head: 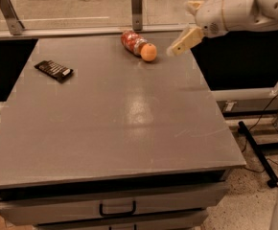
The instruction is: Move orange near coke can
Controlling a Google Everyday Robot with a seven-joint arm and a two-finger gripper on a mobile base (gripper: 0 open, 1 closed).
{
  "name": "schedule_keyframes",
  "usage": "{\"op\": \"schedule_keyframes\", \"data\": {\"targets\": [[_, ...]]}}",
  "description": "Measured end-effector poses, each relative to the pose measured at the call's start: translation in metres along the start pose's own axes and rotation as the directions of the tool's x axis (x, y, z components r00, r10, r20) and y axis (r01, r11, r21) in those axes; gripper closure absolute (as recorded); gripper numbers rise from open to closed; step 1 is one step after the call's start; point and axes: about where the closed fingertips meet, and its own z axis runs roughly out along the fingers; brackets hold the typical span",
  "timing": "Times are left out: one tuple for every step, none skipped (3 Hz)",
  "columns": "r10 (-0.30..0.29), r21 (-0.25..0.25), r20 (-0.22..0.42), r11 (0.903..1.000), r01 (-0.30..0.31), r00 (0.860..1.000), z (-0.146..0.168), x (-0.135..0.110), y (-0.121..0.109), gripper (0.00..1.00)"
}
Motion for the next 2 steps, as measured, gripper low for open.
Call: {"op": "schedule_keyframes", "data": {"targets": [[-0.039,-0.069,-0.047,0.997,0.036,0.998,-0.059,-0.019,0.026,0.0],[-0.043,-0.126,-0.058,0.9914,0.035,0.997,-0.059,-0.017,0.04,0.0]]}}
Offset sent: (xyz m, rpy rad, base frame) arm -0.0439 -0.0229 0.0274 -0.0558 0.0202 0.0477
